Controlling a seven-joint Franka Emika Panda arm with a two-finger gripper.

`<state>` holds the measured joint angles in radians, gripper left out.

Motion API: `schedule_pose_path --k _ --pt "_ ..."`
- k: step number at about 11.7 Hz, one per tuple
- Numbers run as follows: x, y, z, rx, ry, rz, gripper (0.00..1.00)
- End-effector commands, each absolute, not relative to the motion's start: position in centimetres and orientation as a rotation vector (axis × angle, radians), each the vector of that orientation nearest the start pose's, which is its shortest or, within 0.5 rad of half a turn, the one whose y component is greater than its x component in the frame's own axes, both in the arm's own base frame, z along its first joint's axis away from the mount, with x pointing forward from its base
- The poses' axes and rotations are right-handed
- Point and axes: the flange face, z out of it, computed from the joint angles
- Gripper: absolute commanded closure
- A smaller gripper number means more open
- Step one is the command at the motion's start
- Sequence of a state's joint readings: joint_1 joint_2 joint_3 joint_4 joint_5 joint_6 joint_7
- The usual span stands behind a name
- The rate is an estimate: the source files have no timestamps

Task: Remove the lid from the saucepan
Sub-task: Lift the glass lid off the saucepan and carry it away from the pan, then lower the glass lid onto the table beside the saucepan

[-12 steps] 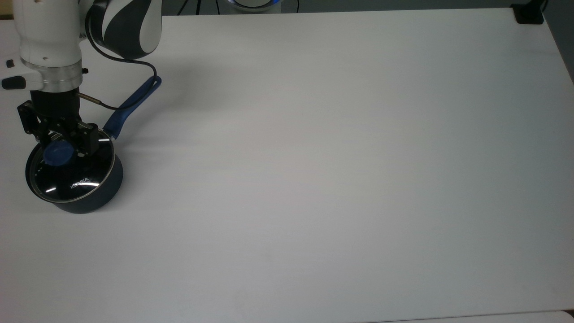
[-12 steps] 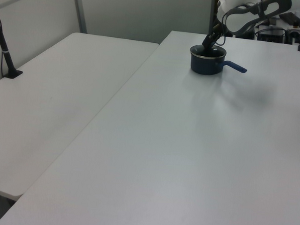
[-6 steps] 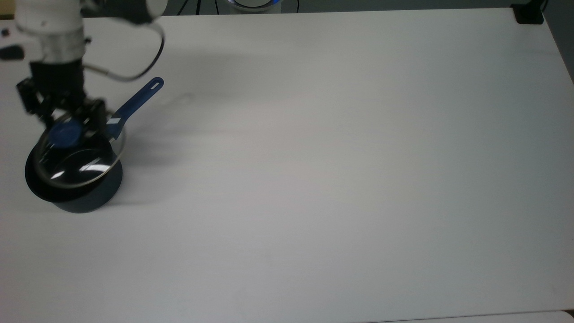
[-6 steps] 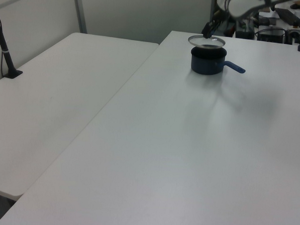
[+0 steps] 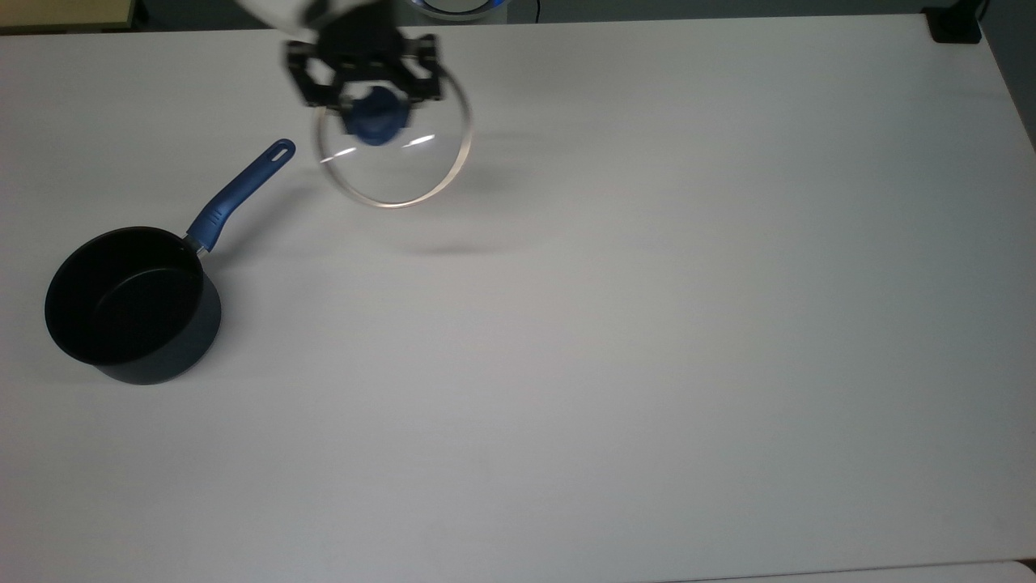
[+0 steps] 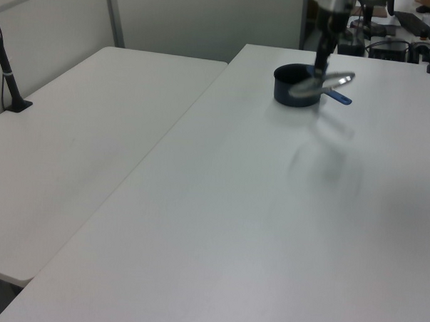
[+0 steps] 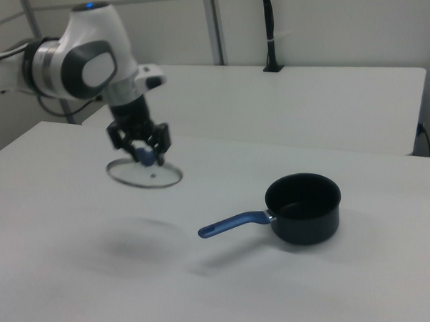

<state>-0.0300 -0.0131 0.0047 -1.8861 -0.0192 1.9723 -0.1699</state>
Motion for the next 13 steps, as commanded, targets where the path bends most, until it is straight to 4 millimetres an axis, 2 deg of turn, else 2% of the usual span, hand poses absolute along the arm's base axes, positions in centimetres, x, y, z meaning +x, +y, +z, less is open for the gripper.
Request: schedule_pose_path --k 1,3,6,7,9,11,12,13 --pt "54.0 3.1 46.1 -3.169 -0.383 -0.001 0.54" --pt "53.7 5.5 43.0 -3.199 -0.383 -0.070 0.54" --pt "55.4 7.9 37.0 -3.286 -0.297 -0.128 0.54" --pt "55.9 7.9 35.1 -3.319 -0.260 -0.138 0.54" --pt "56.5 8.0 33.5 -3.337 -0.201 -0.164 0.54" --pt "56.7 8.0 33.7 -3.337 -0.173 -0.174 0.52" --pt "56.8 7.8 33.8 -3.336 -0.157 -0.171 0.05" --pt "57.2 7.9 34.4 -3.335 -0.133 -0.185 0.00"
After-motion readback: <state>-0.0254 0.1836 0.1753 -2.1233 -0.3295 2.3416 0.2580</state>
